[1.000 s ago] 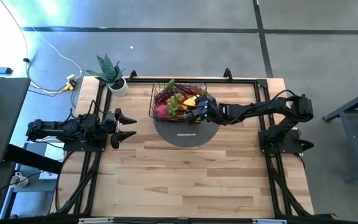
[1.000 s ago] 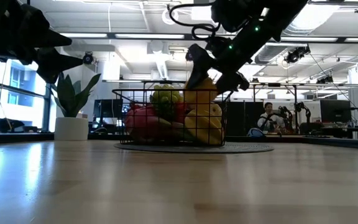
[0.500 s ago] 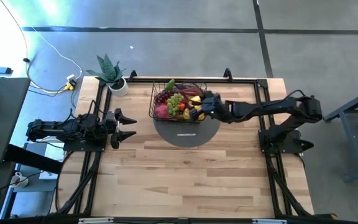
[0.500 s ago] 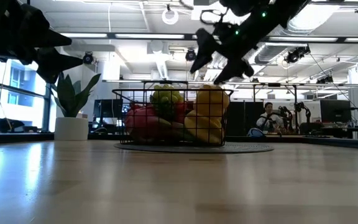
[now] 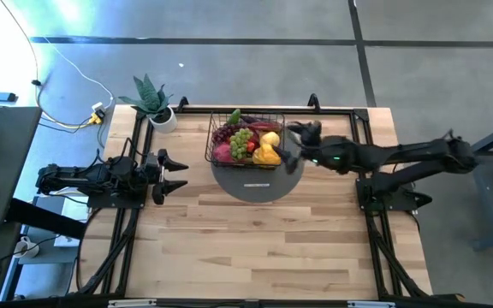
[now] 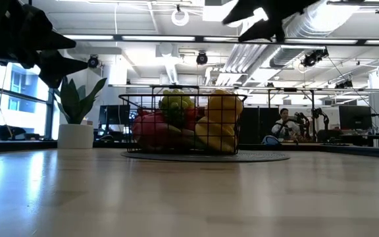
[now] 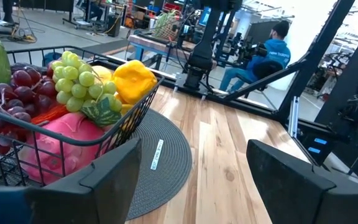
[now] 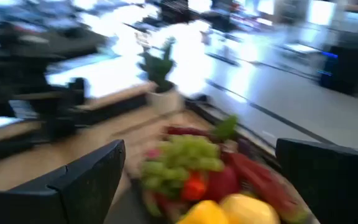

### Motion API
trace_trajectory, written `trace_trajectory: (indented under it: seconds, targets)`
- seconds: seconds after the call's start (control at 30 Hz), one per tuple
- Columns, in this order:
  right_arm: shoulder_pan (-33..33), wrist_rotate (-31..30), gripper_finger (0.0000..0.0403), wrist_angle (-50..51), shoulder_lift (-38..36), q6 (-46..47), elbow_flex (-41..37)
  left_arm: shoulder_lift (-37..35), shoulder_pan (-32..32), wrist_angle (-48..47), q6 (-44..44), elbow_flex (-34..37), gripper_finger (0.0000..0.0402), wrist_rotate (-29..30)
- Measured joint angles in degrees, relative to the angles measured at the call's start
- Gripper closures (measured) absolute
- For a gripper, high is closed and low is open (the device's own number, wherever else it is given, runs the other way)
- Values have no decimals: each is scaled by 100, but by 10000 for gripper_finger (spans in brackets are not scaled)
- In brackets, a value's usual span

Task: Build produce basket
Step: Return to Home Position

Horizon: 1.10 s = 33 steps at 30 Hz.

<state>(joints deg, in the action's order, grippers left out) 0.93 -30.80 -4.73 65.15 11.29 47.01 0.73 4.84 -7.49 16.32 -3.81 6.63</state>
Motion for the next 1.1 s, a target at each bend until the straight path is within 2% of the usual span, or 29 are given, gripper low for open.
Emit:
trace_trajectory:
  seconds: [0.17, 0.33, 0.53, 0.73, 0.97, 1.1]
  targets:
    - [92, 1250, 4, -930, -1317, -390, -1293, 0, -1, 0, 0, 0, 119, 0]
    - [101, 1758, 4, -1017, -2575, -730, -2235, 0, 0, -2, 0, 0, 119, -2]
    - [88, 1997, 4, -1005, -4102, -875, -3181, 0, 0, -2, 0, 0, 119, -1]
    - [88, 2212, 4, -769, -5307, -876, -3791, 0, 0, -2, 0, 0, 119, -1]
    - [88, 2402, 4, -19, -6420, -1022, -4170, 0, -1, -2, 0, 0, 119, 0]
    - [94, 2404, 4, 158, -6500, -1026, -4228, 0, -2, -2, 0, 0, 119, -2]
